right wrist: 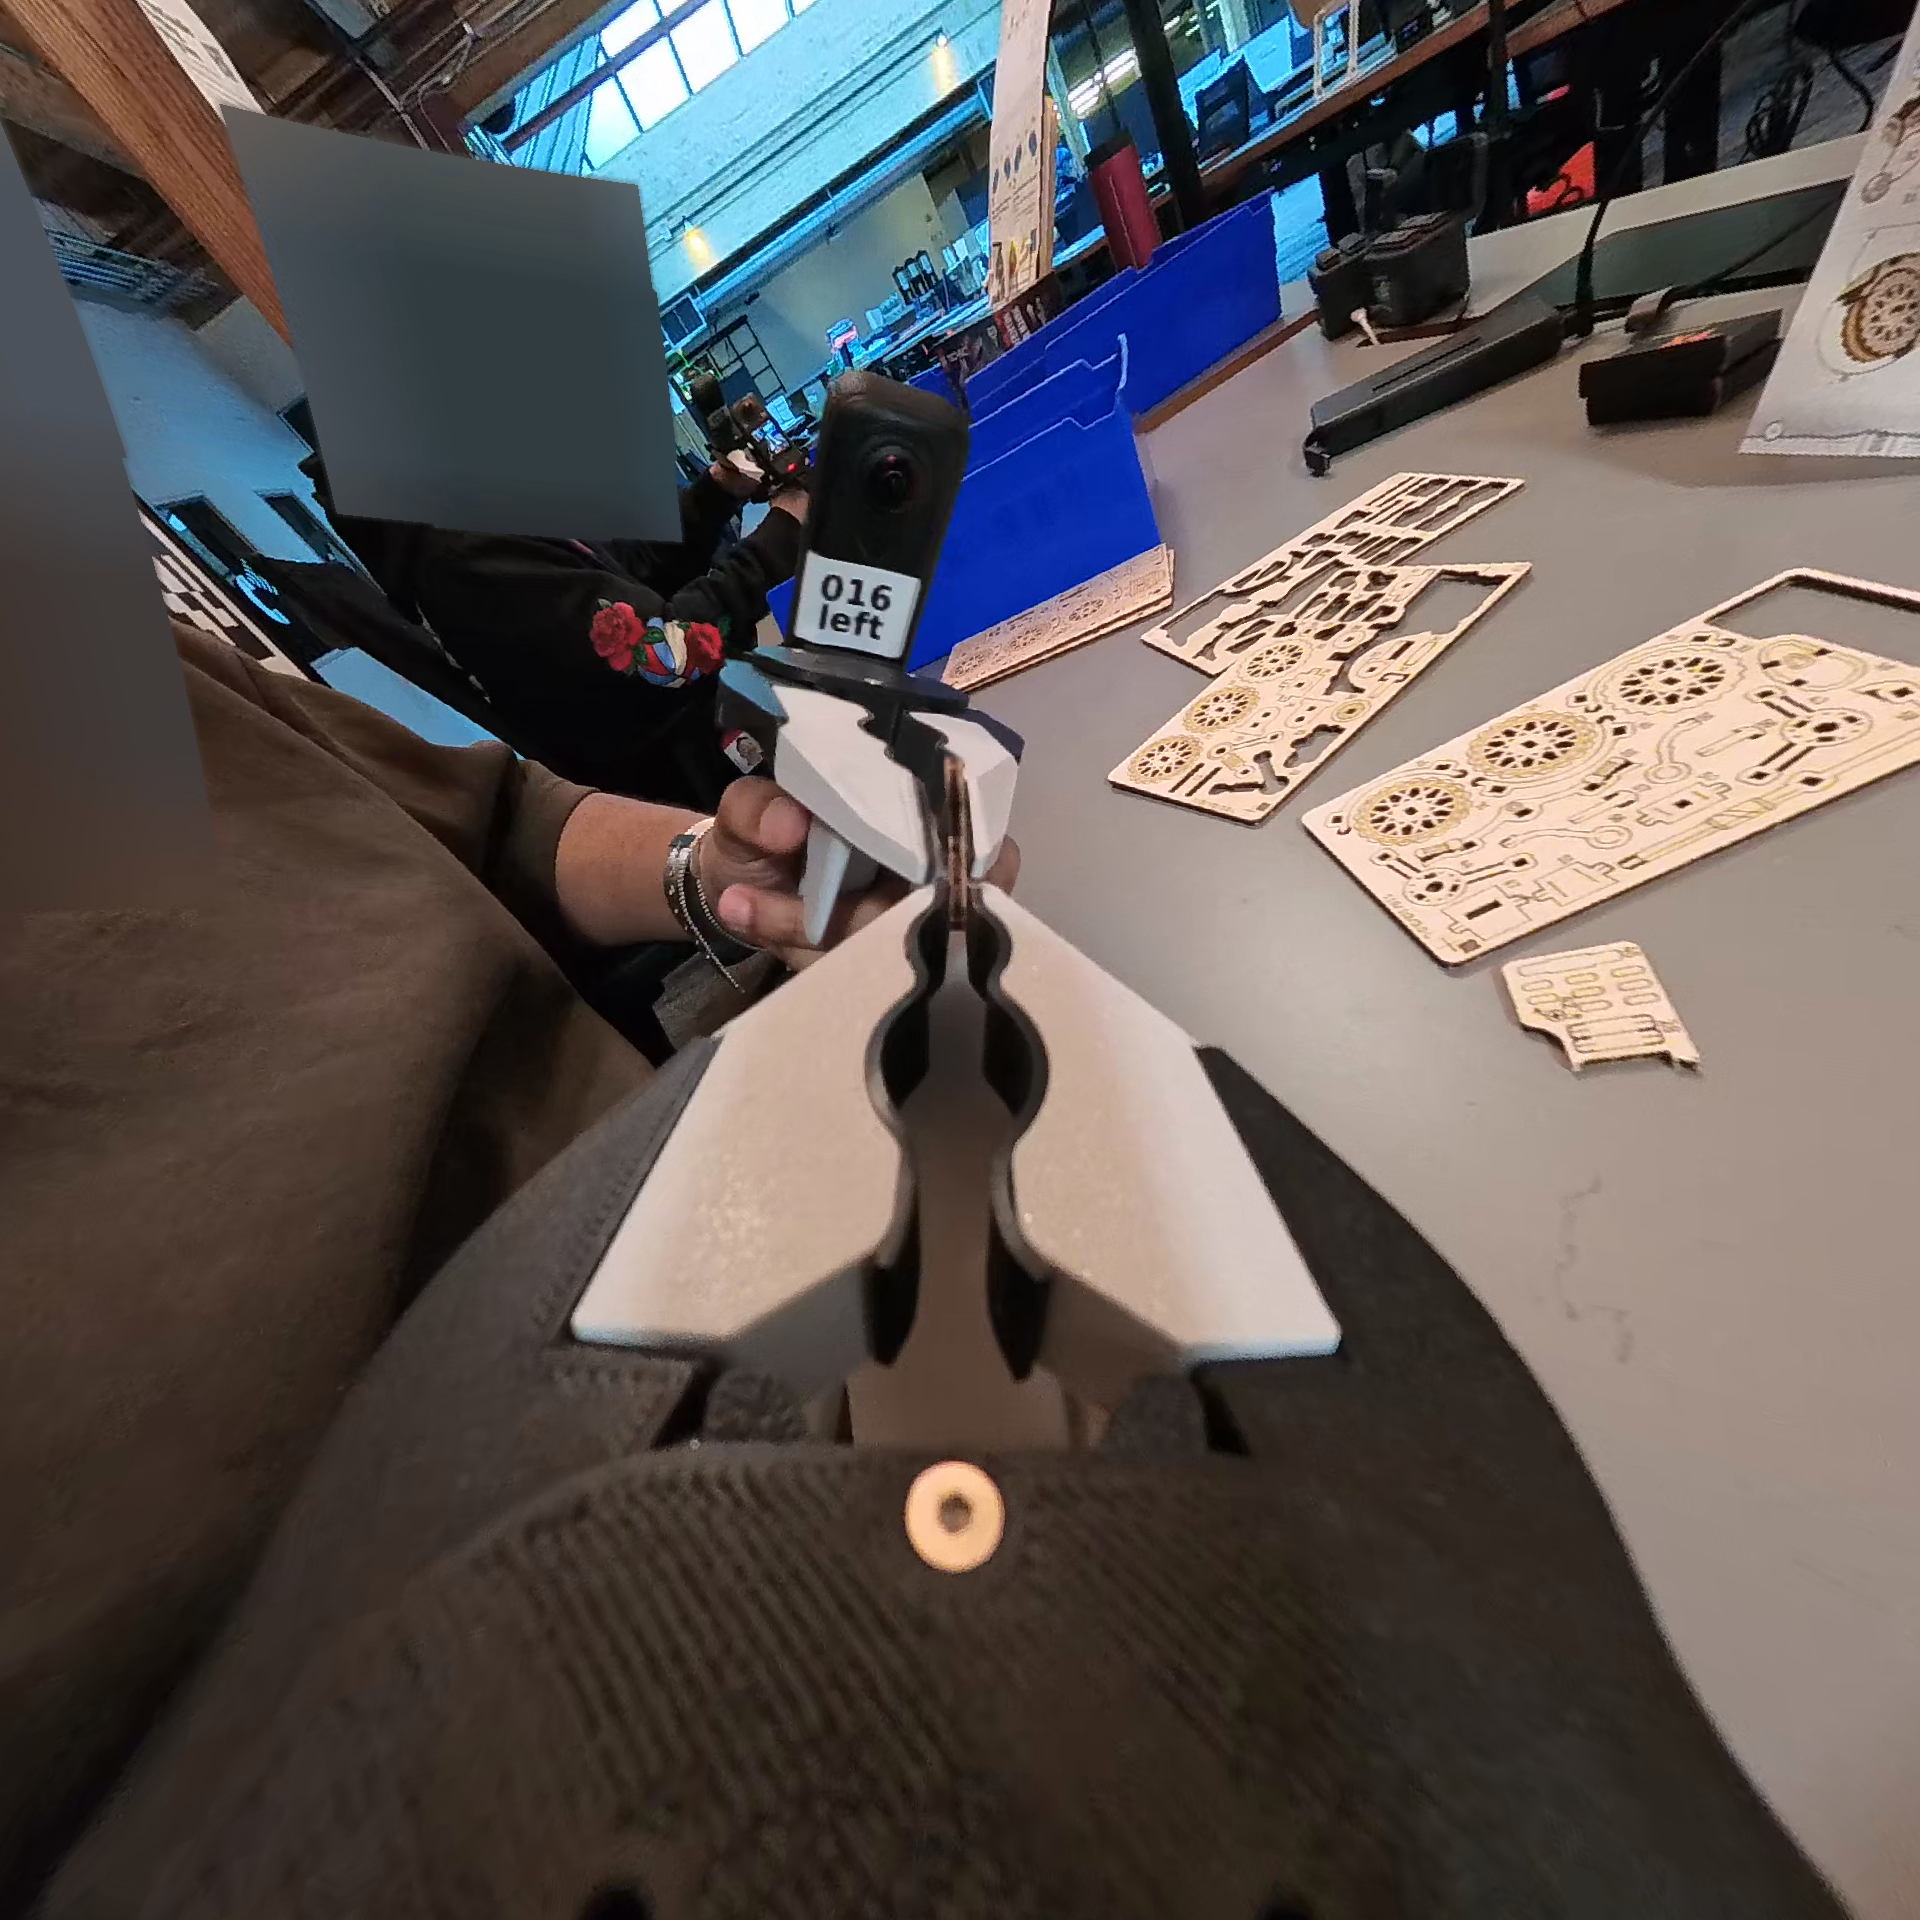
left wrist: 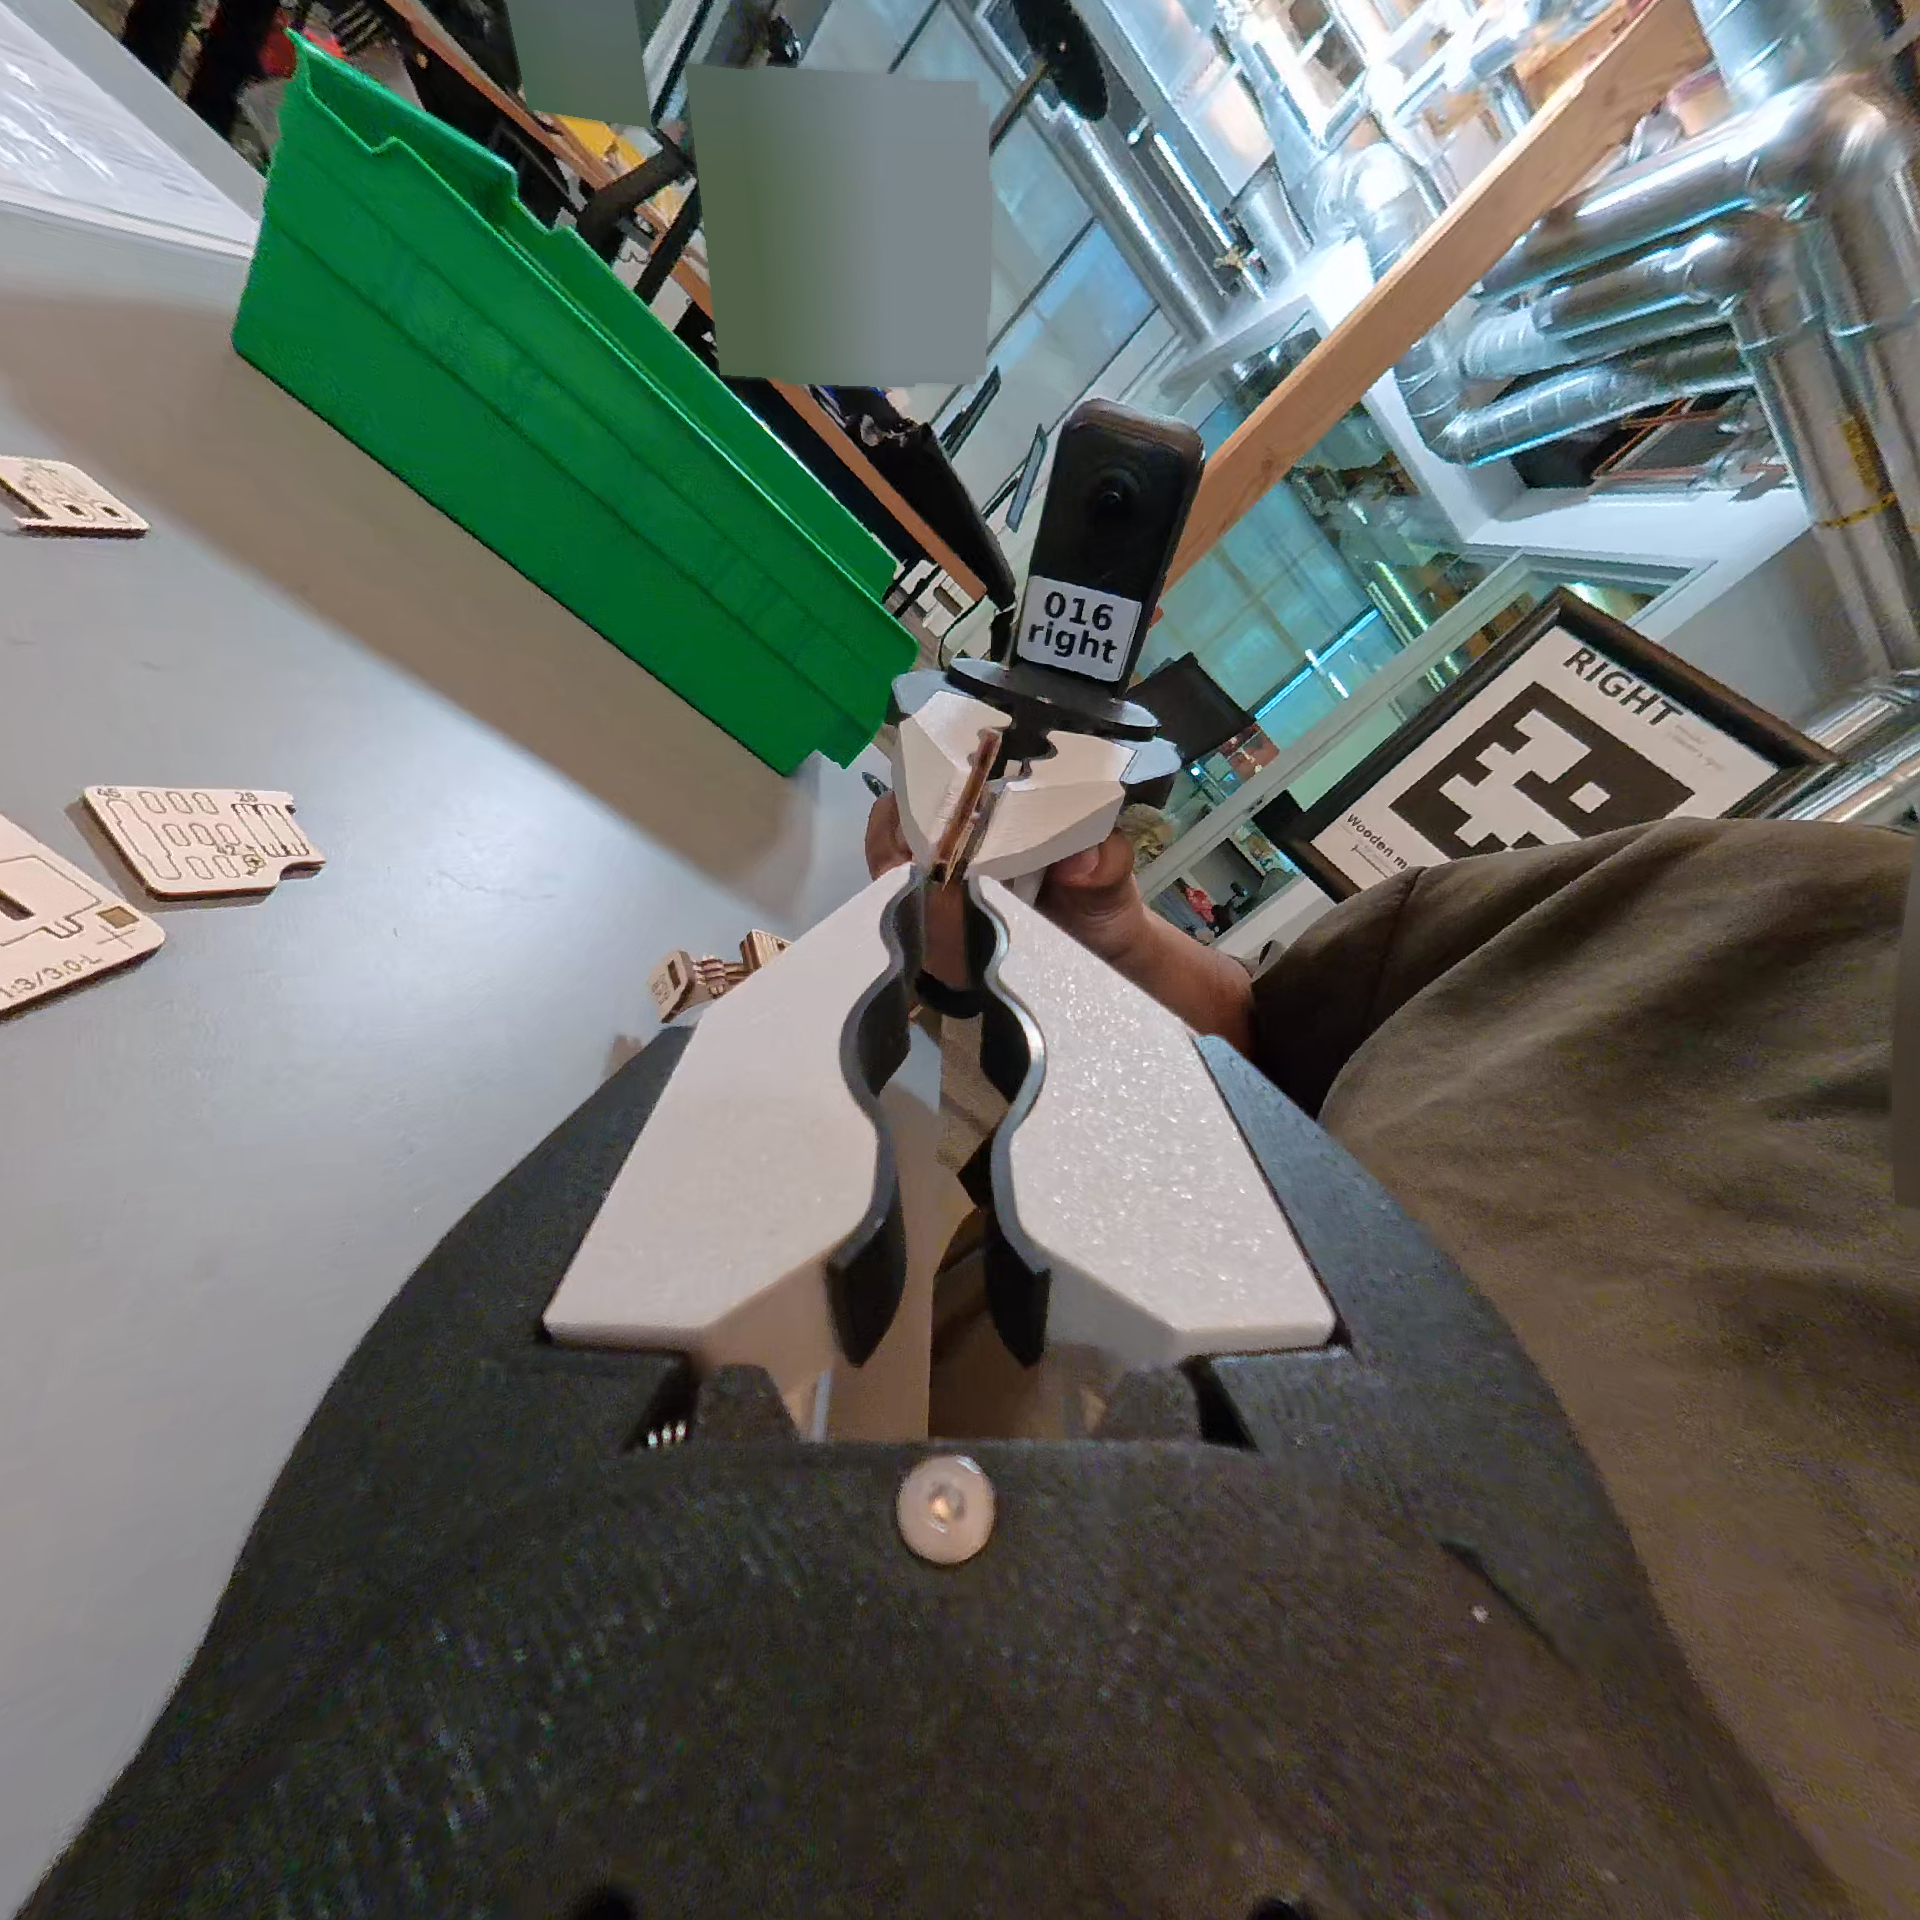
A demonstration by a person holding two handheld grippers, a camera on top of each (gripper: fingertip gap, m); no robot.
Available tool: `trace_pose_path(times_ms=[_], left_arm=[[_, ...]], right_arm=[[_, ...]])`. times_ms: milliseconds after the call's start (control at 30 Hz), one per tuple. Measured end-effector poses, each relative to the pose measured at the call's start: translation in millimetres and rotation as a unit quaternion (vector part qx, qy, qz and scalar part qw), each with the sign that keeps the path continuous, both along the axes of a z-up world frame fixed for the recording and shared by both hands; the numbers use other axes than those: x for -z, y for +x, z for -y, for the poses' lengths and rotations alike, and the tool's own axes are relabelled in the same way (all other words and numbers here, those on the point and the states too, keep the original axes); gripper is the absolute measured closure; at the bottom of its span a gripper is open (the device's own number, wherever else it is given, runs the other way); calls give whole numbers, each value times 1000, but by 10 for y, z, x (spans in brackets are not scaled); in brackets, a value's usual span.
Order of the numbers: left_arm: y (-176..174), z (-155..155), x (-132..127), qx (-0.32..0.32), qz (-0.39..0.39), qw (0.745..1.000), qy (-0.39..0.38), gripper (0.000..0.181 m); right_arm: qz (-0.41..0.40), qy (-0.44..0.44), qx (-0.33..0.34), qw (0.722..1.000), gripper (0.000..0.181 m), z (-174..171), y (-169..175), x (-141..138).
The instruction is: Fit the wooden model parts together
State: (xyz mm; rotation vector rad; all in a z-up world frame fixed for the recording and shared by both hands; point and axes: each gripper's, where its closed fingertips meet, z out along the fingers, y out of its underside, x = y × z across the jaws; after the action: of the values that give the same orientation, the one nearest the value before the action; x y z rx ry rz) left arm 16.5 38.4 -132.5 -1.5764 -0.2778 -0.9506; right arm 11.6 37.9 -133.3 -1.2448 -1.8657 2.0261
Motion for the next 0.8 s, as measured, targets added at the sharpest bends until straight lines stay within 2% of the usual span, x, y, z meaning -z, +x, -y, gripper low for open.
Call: trace_pose_path(times_ms=[567, 633, 800], left_arm=[[46, 28, -2, 20, -3, 1000, 6, 181], [6, 27, -20, 8, 0, 1000, 9, 181], [-217, 32, 17, -43, 1, 999, -3, 181]], right_arm=[[14, 9, -7, 1000, 178, 35, 61, 49], [10, 45, 7, 999, 170, -30, 38, 89], [-15, 178, 106, 978, 146, -447, -26, 112]])
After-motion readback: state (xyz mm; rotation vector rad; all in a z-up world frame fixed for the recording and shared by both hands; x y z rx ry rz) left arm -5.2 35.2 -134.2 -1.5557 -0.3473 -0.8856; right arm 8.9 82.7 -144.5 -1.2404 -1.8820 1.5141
